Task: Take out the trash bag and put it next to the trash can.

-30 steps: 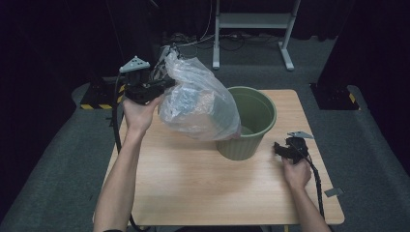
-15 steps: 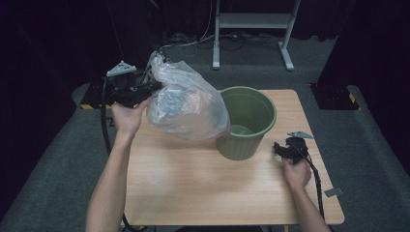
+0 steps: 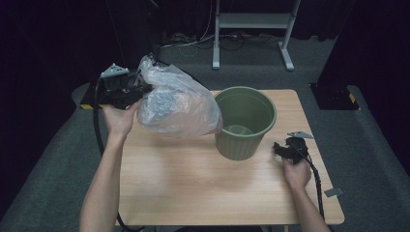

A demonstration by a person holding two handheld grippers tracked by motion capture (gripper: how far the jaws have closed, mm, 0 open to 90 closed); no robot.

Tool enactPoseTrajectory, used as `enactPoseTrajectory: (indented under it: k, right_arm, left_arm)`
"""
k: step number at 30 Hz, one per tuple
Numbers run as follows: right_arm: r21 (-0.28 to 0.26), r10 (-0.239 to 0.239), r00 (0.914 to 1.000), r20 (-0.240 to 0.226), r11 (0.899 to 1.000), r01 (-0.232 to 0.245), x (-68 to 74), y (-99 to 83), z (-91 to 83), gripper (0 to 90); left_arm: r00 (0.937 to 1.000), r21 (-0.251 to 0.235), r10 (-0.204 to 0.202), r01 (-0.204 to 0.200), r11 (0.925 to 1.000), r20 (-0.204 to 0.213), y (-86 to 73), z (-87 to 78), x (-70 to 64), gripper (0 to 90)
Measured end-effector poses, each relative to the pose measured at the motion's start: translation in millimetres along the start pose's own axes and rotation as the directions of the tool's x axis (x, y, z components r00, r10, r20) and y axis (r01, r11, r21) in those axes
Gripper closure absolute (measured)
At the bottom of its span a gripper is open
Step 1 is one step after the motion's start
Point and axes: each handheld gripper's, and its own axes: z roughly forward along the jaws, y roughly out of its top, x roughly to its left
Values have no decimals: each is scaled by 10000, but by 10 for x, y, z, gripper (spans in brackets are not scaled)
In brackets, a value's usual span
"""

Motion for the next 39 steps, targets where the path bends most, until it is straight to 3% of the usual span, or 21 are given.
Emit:
enactPoseTrajectory:
  k: [8,11,18,21,30,33,35,39]
  right_arm:
    - [-5,-24,10000,-24,10000,24,0,0,0,318]
    - [-4,-16,10000,-54,10000,16,1,0,0,318]
    - [2,-17,10000,-68,10000,17,3,0,0,318]
    - [8,1,10000,-79,10000,0,5,0,-1,318]
    - [16,-39,9999,-126,10000,39,8,1,-2,318]
    - [14,-40,9999,-129,10000,40,8,1,-1,318]
    - [15,-40,9999,-128,10000,40,8,1,-1,318]
    - [15,-41,9999,-129,10000,41,9,1,-1,318]
  left_arm:
    - [9996,172,-122,127,9998,-271,-59,-13,82,900]
    - [9975,478,127,-94,9988,-695,-98,17,125,900]
    - [9969,625,-7,56,9980,-786,-188,61,187,900]
    - [9945,848,208,-120,9963,-1027,-234,84,217,900]
    - [9958,706,-69,134,9974,-917,-333,50,297,900]
    - [9966,642,-41,94,9979,-827,-341,39,292,900]
    - [9958,746,204,-138,9971,-888,-349,6,276,900]
    - [9961,553,58,-10,9985,-875,-365,-80,310,900]
